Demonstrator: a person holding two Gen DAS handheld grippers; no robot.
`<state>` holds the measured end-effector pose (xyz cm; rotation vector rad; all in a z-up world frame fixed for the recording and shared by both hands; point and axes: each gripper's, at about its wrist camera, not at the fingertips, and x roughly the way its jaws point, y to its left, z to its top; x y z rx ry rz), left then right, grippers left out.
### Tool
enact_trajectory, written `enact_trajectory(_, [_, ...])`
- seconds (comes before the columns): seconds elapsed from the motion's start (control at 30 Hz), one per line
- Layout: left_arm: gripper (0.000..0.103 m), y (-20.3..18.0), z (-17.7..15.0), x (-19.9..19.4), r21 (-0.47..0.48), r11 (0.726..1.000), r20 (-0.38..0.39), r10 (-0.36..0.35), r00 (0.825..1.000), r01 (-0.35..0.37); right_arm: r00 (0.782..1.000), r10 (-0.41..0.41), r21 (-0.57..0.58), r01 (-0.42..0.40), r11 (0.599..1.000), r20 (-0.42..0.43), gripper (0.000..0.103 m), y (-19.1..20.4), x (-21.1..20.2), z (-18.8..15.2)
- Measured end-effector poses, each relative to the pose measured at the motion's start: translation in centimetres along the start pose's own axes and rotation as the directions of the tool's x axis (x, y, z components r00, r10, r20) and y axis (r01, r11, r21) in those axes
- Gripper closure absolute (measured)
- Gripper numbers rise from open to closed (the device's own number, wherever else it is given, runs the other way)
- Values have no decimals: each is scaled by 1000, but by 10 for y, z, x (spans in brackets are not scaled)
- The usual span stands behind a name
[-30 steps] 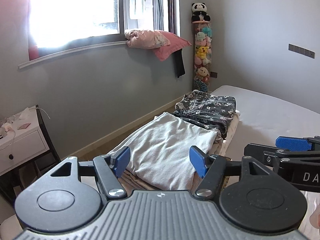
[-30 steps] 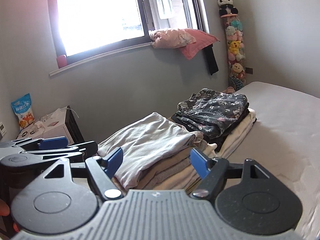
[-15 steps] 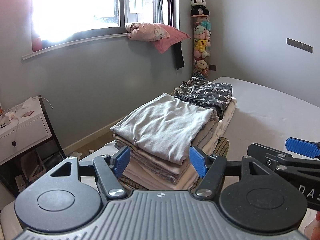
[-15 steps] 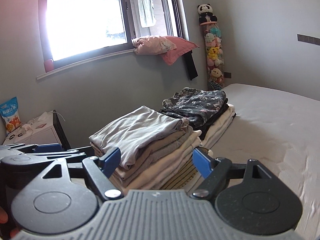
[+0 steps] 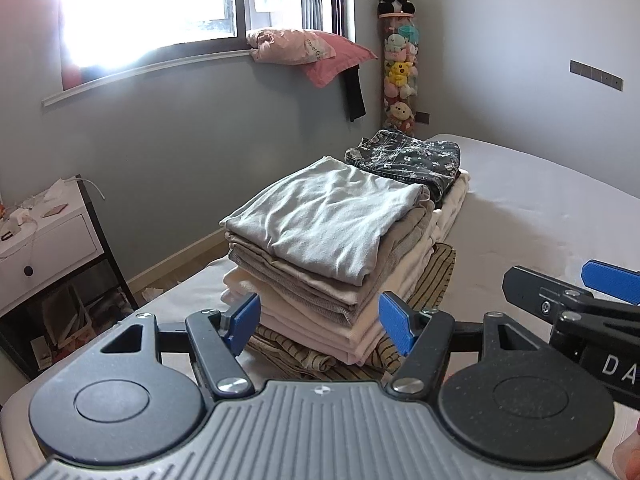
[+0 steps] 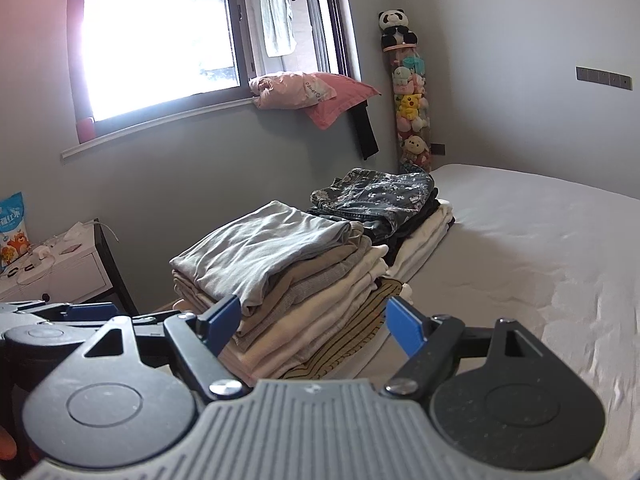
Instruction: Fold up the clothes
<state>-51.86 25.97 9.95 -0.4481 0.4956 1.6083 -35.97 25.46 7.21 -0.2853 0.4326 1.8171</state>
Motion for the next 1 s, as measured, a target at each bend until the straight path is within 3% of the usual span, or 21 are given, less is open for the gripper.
enact_trajectory(1.0, [26, -3, -2, -3, 31, 999, -4, 15, 1000, -14, 1000, -14, 22, 15, 1000, -27, 21, -2, -2, -10])
